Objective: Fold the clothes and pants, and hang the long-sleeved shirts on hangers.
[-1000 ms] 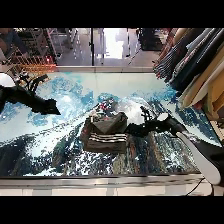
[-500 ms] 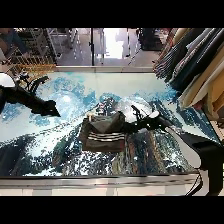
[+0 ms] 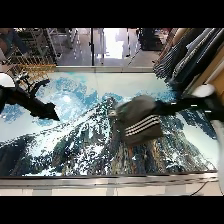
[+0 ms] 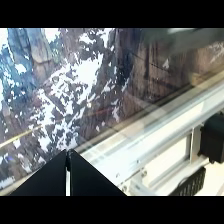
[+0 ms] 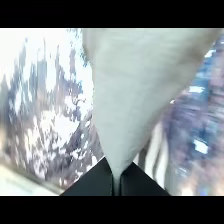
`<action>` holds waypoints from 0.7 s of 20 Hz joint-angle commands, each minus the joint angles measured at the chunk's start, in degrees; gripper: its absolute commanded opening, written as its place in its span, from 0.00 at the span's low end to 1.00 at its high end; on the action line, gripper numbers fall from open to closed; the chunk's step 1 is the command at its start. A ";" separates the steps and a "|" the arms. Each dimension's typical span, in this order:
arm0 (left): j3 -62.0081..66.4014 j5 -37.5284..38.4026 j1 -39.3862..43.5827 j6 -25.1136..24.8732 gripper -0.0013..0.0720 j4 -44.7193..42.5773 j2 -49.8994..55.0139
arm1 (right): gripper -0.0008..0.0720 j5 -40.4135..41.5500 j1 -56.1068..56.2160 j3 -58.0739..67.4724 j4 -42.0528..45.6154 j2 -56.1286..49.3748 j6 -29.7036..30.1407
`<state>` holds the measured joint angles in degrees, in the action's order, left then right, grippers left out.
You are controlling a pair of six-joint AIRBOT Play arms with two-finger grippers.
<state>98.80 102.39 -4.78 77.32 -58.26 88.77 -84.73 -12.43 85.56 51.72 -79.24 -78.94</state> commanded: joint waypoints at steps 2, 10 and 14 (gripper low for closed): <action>0.00 1.84 0.02 -2.36 0.04 -0.02 -0.02 | 0.02 -3.74 -20.72 0.33 1.14 10.23 -3.21; 0.00 1.99 0.02 -3.48 0.04 -0.02 0.00 | 0.02 3.41 -72.89 -22.64 1.36 16.26 9.53; 0.00 2.03 0.02 -3.45 0.04 -0.02 0.00 | 0.02 6.51 -87.06 -37.94 10.78 16.26 11.52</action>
<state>98.80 104.40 -4.78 73.91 -58.26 88.77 -81.43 -88.25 57.14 56.18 -63.33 -69.52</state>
